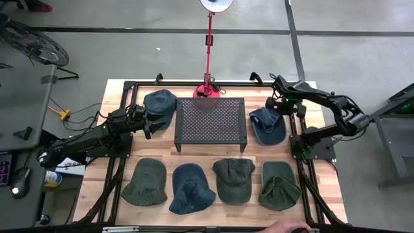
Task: Pick & Place hat
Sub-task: Put the top right blue cap on the shelf
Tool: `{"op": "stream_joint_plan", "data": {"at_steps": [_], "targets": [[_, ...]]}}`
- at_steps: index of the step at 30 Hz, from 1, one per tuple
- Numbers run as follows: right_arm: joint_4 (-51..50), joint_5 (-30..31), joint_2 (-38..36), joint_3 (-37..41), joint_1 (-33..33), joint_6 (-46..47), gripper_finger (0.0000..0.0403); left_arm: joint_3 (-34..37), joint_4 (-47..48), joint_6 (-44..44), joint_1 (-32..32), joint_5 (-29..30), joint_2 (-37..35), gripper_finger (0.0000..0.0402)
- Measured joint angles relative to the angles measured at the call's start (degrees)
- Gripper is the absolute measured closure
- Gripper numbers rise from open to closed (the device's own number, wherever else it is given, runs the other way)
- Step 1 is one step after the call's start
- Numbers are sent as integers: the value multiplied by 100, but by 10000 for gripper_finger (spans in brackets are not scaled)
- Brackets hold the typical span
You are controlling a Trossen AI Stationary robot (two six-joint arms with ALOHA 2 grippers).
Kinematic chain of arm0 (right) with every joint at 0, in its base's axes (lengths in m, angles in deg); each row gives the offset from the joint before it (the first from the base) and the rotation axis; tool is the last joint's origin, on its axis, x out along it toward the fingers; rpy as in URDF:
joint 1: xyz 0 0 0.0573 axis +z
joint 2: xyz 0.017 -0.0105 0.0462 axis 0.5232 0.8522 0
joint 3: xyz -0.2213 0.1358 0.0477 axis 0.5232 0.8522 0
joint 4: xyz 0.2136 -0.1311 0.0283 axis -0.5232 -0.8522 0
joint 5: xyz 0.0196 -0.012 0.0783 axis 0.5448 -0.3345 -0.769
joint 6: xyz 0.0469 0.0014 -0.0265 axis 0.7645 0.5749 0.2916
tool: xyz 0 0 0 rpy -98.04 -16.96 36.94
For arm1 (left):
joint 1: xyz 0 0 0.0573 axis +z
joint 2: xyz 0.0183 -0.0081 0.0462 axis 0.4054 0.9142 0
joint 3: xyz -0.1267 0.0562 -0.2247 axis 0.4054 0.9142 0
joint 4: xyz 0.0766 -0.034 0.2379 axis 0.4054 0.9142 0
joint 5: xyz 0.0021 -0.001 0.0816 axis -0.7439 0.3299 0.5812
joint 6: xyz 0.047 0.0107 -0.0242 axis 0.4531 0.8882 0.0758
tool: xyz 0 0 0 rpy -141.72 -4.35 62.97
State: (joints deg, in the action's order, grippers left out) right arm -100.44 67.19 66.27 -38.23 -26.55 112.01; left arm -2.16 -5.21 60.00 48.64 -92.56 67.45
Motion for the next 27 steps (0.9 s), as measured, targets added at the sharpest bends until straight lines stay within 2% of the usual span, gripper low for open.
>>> {"op": "stream_joint_plan", "data": {"at_steps": [10,19,27], "targets": [[-625,-130,-947,0,276,-486,395,0,0,0,0,0,0,136],[-981,-66,-2402,-2,756,-712,395,0,0,0,-1,0,-1,136],[-1020,175,-3714,-172,1325,-1561,395,0,0,0,-2,0,0,136]]}}
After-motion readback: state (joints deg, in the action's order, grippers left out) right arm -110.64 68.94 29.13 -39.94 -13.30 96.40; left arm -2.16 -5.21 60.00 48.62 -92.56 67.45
